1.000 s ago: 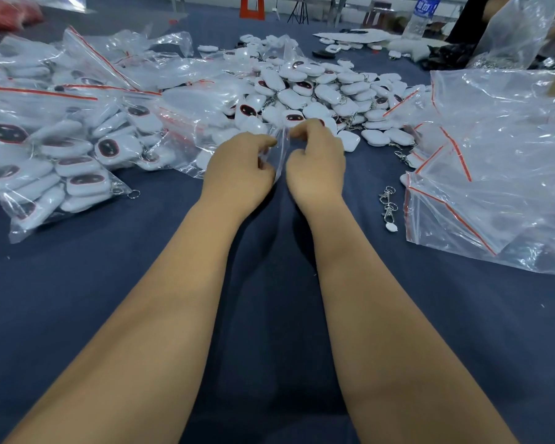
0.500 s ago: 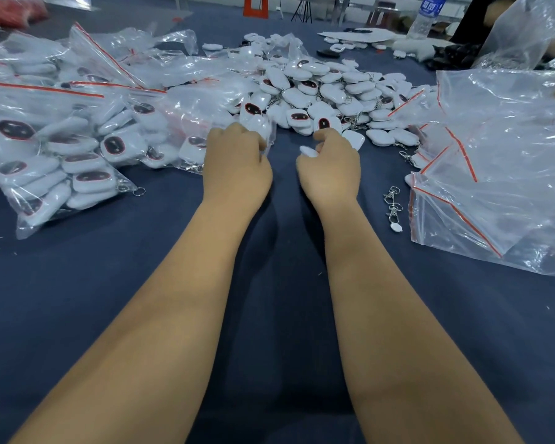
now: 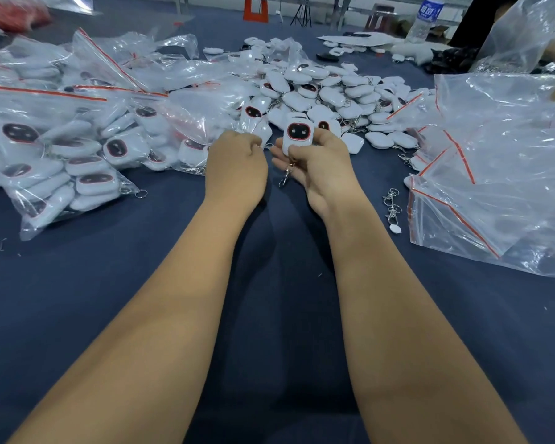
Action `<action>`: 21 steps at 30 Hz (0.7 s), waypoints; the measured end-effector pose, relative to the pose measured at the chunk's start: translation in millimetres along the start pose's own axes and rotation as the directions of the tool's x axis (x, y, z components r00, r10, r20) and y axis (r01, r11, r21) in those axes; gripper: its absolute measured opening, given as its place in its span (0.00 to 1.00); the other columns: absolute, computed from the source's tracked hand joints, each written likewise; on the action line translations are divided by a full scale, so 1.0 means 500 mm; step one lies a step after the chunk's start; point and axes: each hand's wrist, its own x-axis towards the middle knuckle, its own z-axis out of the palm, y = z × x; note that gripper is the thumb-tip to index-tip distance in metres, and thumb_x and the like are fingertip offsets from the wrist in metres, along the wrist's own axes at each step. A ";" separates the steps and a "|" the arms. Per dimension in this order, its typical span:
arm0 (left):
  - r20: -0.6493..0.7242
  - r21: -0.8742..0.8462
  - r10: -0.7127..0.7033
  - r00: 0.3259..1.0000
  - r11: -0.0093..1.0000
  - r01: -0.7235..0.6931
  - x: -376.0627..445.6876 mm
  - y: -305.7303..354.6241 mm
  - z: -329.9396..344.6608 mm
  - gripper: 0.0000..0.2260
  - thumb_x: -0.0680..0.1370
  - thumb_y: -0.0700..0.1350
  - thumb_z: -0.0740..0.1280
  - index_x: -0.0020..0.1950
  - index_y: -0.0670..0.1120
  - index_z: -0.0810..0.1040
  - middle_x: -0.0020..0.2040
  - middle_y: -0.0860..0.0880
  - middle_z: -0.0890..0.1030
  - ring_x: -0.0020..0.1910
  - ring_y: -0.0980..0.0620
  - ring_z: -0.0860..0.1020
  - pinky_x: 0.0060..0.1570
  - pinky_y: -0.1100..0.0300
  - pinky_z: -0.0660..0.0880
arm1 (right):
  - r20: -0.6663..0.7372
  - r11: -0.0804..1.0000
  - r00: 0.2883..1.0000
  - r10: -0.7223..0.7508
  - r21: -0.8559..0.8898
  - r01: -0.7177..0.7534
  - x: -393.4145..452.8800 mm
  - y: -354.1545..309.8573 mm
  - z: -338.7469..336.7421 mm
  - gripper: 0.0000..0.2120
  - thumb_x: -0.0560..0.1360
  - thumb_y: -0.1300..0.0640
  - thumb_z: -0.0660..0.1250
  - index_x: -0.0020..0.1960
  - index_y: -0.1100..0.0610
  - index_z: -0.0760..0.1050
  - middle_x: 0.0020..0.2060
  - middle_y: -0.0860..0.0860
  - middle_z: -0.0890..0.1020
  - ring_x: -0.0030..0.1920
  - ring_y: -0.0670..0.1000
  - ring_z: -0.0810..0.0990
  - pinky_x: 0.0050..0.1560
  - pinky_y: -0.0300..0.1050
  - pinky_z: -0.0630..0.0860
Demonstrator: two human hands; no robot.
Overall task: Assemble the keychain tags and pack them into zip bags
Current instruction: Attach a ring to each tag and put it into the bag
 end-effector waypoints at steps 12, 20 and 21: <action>0.150 -0.322 -0.045 0.988 0.942 0.092 -0.002 0.010 -0.008 0.13 0.77 0.46 0.63 0.57 0.53 0.83 0.55 0.42 0.80 0.56 0.46 0.78 0.61 0.49 0.74 | 0.073 0.980 0.997 -0.018 -0.198 0.032 -0.004 0.007 0.007 0.12 0.74 0.75 0.61 0.51 0.62 0.76 0.44 0.61 0.82 0.42 0.54 0.79 0.45 0.48 0.78; 0.156 -0.315 -0.041 0.987 0.945 0.089 0.000 0.010 -0.006 0.12 0.77 0.47 0.65 0.59 0.54 0.81 0.55 0.42 0.81 0.55 0.45 0.80 0.59 0.46 0.76 | 0.059 0.969 0.998 -0.016 -0.246 0.030 0.002 0.010 0.006 0.15 0.73 0.75 0.59 0.52 0.60 0.77 0.50 0.63 0.83 0.48 0.57 0.82 0.51 0.52 0.81; 0.155 -0.312 -0.038 0.987 0.946 0.085 0.000 0.010 -0.005 0.12 0.77 0.47 0.65 0.59 0.54 0.81 0.55 0.42 0.81 0.55 0.45 0.80 0.59 0.46 0.76 | 0.060 0.969 0.998 -0.019 -0.246 0.034 0.002 0.011 0.005 0.15 0.73 0.75 0.59 0.51 0.60 0.77 0.48 0.62 0.84 0.48 0.58 0.83 0.50 0.52 0.82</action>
